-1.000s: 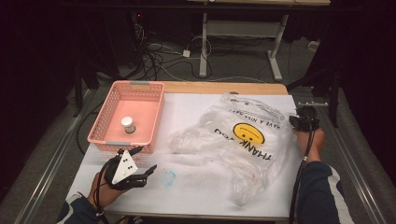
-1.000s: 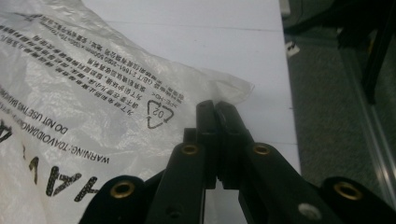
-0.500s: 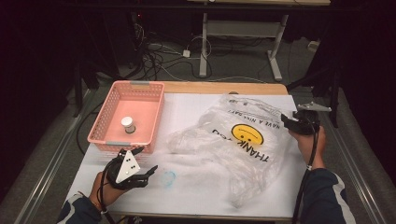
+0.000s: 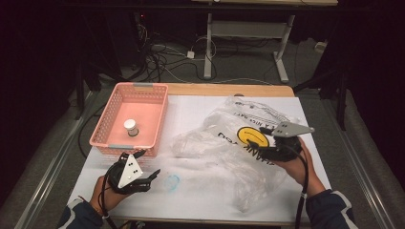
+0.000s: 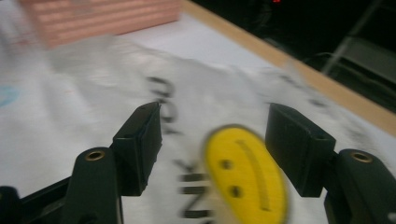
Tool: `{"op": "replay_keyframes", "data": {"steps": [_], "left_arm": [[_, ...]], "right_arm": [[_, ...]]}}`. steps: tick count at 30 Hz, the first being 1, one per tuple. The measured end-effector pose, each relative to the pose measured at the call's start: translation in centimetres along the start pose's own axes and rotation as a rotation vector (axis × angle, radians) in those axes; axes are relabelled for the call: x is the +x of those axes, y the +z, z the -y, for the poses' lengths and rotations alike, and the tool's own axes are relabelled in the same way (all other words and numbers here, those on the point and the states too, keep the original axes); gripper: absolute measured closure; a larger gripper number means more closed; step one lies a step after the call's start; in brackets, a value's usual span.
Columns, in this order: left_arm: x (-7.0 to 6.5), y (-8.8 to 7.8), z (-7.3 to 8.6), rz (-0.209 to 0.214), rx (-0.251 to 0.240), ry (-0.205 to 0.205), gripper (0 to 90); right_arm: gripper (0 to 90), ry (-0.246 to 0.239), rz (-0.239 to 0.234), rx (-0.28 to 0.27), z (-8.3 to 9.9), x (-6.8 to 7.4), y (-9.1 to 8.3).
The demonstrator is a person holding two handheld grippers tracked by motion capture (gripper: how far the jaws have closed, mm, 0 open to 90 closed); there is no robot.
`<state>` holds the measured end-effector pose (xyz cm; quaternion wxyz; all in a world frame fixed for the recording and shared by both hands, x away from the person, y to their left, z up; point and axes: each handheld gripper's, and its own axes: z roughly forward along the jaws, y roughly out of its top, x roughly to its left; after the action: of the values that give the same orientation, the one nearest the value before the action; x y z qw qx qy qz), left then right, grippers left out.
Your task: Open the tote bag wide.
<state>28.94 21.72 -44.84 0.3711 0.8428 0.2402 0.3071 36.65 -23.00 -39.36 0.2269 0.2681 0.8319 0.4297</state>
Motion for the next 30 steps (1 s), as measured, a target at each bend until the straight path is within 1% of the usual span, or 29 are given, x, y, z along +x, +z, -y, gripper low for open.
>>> {"op": "replay_keyframes", "data": {"steps": [2, 3, 4, 5, 6, 7, 9, 11, 12, 13, 14, 16, 17, 18, 19, 21, 23, 24, 26, 28, 29, 30], "left_arm": [[0.0, 0.0, 0.0, -0.003, 0.001, -0.001, 23.2], [0.0, 0.0, 0.0, -0.004, 0.001, -0.001, 23.2], [0.0, 0.0, 0.0, -0.003, 0.002, -0.001, 23.2], [-0.1, 0.1, 0.0, -0.002, 0.001, 0.001, 23.2], [-0.1, 0.1, 0.0, 0.0, 0.003, 0.005, 23.2], [-0.2, 0.1, 0.0, 0.0, 0.006, 0.009, 23.2], [-0.2, 0.1, 0.0, -0.001, 0.006, 0.013, 23.2], [-0.2, 0.1, 0.0, -0.003, 0.009, 0.012, 23.2], [-0.2, 0.1, 0.0, -0.003, 0.01, 0.01, 23.2], [-0.2, 0.2, 0.0, -0.002, 0.011, 0.01, 23.2], [-0.2, 0.2, 0.0, -0.002, 0.013, 0.01, 23.2], [-0.2, 0.2, 0.0, -0.002, 0.015, 0.012, 23.2], [-0.2, 0.3, 0.0, -0.002, 0.017, 0.014, 23.2], [-0.2, 0.3, 0.0, -0.002, 0.017, 0.014, 23.2], [-0.2, 0.3, 0.0, -0.003, 0.018, 0.014, 23.2], [-0.2, 0.3, 0.0, -0.004, 0.019, 0.015, 23.2], [-0.2, 0.3, 0.0, -0.007, 0.02, 0.015, 23.2], [-0.2, 0.3, 0.0, -0.008, 0.02, 0.015, 23.2], [-0.2, 0.3, 0.0, -0.009, 0.022, 0.015, 23.2], [-0.1, 0.3, 0.0, -0.013, 0.023, 0.017, 23.2], [-0.1, 0.3, 0.0, -0.012, 0.024, 0.015, 23.3], [-0.1, 0.3, 0.0, -0.015, 0.026, 0.016, 23.3]], "right_arm": [[39.8, -0.081, -0.048, 0.06, -0.1, 2.0, 0.8], [39.8, -0.113, -0.064, 0.088, -0.1, 2.8, 1.3], [40.2, -0.137, -0.085, 0.11, -0.1, 3.6, 1.9], [40.2, -0.137, -0.085, 0.11, -0.1, 3.6, 1.9], [40.3, -0.16, -0.106, 0.134, 0.0, 4.1, 2.5], [39.3, -0.213, -0.104, 0.197, 0.3, 5.0, 3.8], [39.1, -0.254, -0.098, 0.246, 0.8, 5.4, 4.9], [38.5, -0.273, -0.072, 0.283, 1.3, 5.7, 5.6], [38.3, -0.277, -0.073, 0.299, 1.4, 5.8, 5.9], [38.3, -0.277, -0.073, 0.299, 1.4, 5.8, 5.9], [39.0, -0.312, -0.064, 0.309, 1.6, 6.0, 6.2], [43.7, -0.319, -0.043, 0.317, 1.7, 6.1, 6.3], [45.2, -0.33, -0.027, 0.331, 1.7, 6.0, 6.4], [49.0, -0.331, -0.003, 0.349, 1.8, 5.9, 6.6], [53.0, -0.33, 0.007, 0.366, 1.9, 5.8, 6.8], [58.8, -0.322, 0.02, 0.381, 2.1, 5.6, 7.0], [66.9, -0.331, 0.033, 0.392, 2.2, 5.4, 7.1], [72.1, -0.333, 0.035, 0.396, 2.2, 5.3, 7.1], [78.8, -0.324, 0.037, 0.4, 2.1, 5.0, 7.2], [83.3, -0.312, 0.047, 0.397, 1.9, 4.9, 7.2], [87.0, -0.309, 0.052, 0.392, 1.8, 4.8, 7.2], [87.0, -0.309, 0.052, 0.392, 1.8, 4.8, 7.2]]}}
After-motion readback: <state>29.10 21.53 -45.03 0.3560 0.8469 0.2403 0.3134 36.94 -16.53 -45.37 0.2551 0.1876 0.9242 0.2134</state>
